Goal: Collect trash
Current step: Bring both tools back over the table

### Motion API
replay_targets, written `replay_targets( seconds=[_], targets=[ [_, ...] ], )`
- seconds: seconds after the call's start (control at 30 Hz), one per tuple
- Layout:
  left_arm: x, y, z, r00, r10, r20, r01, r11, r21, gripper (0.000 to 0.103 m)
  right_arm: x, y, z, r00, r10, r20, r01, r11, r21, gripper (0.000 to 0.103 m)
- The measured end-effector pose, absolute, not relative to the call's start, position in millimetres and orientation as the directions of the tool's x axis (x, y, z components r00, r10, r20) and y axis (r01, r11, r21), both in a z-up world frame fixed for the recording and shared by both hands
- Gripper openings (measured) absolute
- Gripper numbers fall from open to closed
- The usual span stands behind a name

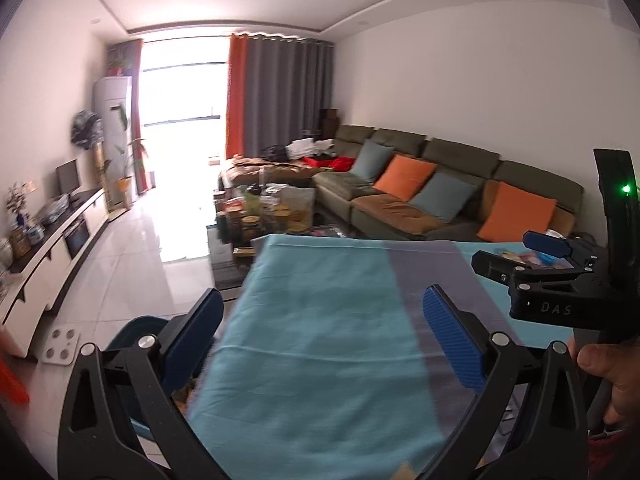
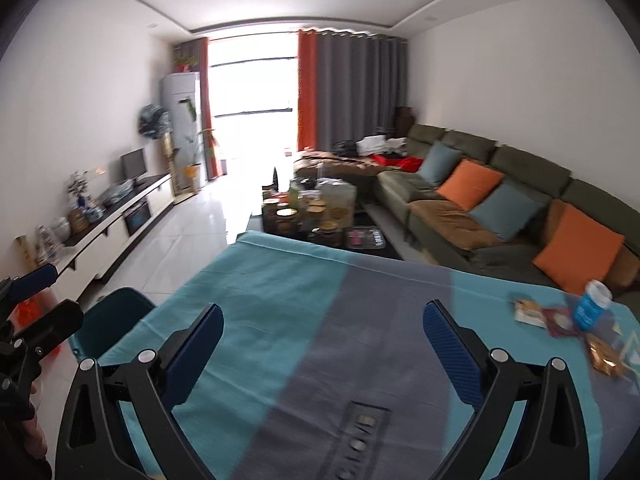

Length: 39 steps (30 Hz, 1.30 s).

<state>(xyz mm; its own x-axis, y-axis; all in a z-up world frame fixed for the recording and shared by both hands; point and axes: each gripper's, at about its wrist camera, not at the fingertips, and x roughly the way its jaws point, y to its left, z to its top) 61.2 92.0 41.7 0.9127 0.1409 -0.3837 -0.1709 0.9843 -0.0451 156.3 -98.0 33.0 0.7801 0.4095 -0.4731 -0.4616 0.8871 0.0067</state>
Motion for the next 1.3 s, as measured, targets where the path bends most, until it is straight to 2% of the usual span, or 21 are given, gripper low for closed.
replay_targets(
  seconds=[0.43, 0.87, 1.3],
  targets=[
    [62.8, 24.8, 39.2, 0.930, 0.001, -0.369, -0.004, 1.000, -0.007, 0.098, 114.4, -175.3, 24.9, 0.858, 0.263, -0.440, -0.283, 0.959, 0.021, 0.096],
    [50.3, 9.2, 40.2, 0.935, -0.016, -0.355, 0.022, 1.000, 0.012, 0.098, 73.0, -209.7, 13.4, 0.897, 0.170, -0.409, -0.173, 0.985, 0.031, 0.096],
    [36.3, 1.9, 35.2, 0.948, 0.005, -0.319, 0.002, 1.000, 0.020, 0.098, 30.3, -221.7, 19.4, 0.951, 0.146, -0.271, -0.141, 0.989, 0.037, 0.096]
  ],
)
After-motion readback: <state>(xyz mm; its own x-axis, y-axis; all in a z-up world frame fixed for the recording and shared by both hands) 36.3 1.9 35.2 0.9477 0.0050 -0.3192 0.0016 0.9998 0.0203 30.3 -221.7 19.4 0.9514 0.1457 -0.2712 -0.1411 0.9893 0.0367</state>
